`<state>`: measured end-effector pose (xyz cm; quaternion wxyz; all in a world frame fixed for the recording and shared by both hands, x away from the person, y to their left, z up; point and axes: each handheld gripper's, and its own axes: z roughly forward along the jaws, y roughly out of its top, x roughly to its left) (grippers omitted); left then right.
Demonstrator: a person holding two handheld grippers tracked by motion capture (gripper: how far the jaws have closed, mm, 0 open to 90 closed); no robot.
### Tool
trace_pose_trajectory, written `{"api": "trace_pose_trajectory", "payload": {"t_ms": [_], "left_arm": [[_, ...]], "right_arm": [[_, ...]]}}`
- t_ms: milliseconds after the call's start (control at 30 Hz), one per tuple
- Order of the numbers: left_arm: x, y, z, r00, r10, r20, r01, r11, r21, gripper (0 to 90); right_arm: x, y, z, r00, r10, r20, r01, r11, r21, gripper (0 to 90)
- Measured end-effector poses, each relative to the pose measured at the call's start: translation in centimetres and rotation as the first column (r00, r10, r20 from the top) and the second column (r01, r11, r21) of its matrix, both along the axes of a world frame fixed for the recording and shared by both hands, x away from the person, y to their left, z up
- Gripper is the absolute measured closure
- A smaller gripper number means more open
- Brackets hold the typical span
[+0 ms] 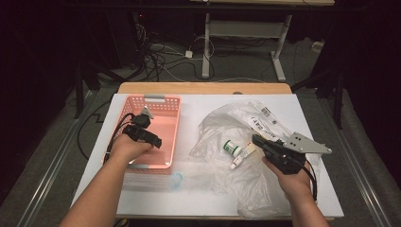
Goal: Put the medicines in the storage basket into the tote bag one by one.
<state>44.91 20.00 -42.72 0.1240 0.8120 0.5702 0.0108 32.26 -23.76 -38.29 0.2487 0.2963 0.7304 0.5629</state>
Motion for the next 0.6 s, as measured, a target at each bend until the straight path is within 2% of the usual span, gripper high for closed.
{"api": "trace_pose_trajectory", "payload": {"t_ms": [233, 367, 433, 467, 600], "left_arm": [[-1.4, -0.1, 1.3, 0.9969, -0.028, 0.073, 0.03, 0.9994, -0.019, 5.9], [-2.5, -0.1, 2.0, 0.9921, -0.045, 0.117, 0.051, 0.9973, -0.052, 5.9], [-3.1, -0.3, 2.3, 0.9878, -0.063, 0.142, 0.073, 0.9952, -0.065, 5.9], [-3.6, -0.4, 2.4, 0.9833, -0.074, 0.166, 0.086, 0.9937, -0.071, 5.9], [-5.1, -0.6, 2.8, 0.9705, -0.093, 0.222, 0.118, 0.9874, -0.105, 5.9]], "right_arm": [[-0.1, 0.0, 0.0, 1.0, 0.0, 0.0, 0.0, 1.0, -0.001, 90.0], [-0.1, 0.1, 0.1, 1.0, 0.0, -0.001, 0.0, 1.0, 0.001, 90.0], [0.0, 0.0, 0.1, 1.0, 0.001, 0.008, -0.001, 1.0, -0.004, 90.0], [-0.1, 0.0, 0.1, 1.0, 0.0, 0.006, 0.0, 1.0, -0.001, 90.0], [-0.1, 0.0, 0.1, 1.0, 0.001, 0.005, -0.001, 1.0, 0.003, 90.0]]}}
